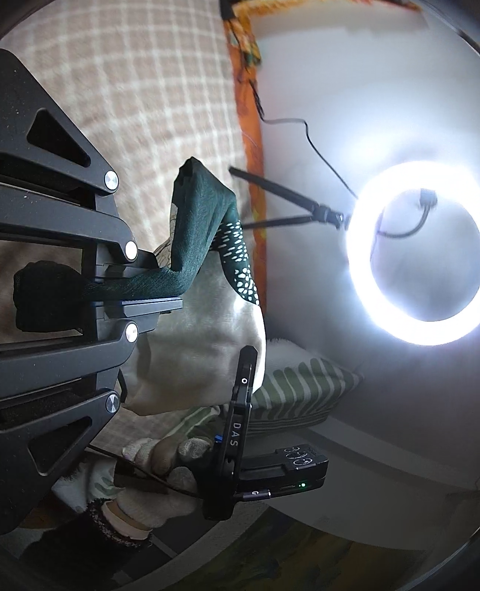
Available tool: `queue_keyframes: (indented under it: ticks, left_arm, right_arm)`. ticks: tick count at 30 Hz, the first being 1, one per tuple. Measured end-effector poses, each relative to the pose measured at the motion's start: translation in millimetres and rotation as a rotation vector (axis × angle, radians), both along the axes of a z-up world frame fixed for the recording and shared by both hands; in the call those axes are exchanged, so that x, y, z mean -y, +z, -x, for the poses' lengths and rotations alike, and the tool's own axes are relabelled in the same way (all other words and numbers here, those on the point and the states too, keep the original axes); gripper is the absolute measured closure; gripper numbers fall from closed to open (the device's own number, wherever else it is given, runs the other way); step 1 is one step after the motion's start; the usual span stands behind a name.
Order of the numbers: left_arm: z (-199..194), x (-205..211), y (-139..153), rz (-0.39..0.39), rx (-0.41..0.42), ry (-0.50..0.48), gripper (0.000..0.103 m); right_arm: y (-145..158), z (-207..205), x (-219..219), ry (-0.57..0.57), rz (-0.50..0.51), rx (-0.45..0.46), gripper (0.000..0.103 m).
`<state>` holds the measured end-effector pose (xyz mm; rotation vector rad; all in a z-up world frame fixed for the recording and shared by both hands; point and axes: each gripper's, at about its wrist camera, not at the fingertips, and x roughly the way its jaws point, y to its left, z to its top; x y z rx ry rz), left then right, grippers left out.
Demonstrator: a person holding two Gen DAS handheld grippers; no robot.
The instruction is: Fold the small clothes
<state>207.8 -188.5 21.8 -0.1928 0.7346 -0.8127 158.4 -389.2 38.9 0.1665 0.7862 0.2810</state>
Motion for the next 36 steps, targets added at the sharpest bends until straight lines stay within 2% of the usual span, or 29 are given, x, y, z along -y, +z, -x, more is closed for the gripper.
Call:
queue_keyframes:
  ticks: [9,20,23,26,27,28,30,34,36]
  left_arm:
    - [-32,48,-5,0.016,0.040,-0.046,0.099]
    - [-57,105,-32,-0.005,0.059,-0.092,0.099]
    - [-60,116,-46,-0.031,0.039,-0.102,0.099]
    - [-60,122,-70,-0.088,-0.032,-0.125,0.099]
    - [-58,122,-76,-0.111,-0.047,-0.126,0.098]
    - [-55,121,-82,-0.134,-0.053,-0.126,0.097]
    - [-49,117,-88,-0.185,-0.065,-0.115,0.081]
    - [-40,103,-89,-0.207,-0.078,-0.095,0.066]
    - [-37,93,-86,-0.205,-0.079,-0.078,0.062]
  right_arm:
    - [11,-20,57,-0.063,0.064,0.040,0.103]
    - [-6,-49,122,-0.084,0.123,0.038,0.103]
    - [-20,-61,139,-0.076,0.109,0.017,0.103]
    - [-47,-74,156,-0.073,0.089,-0.056,0.101]
    - [-58,-78,162,-0.104,0.117,-0.091,0.096]
    - [-65,-80,166,-0.127,0.141,-0.117,0.087]
    - [-79,-82,178,-0.190,0.194,-0.159,0.077]
    - [-81,-76,188,-0.293,0.259,-0.171,0.072]
    - [-73,-71,185,-0.298,0.275,-0.129,0.072]
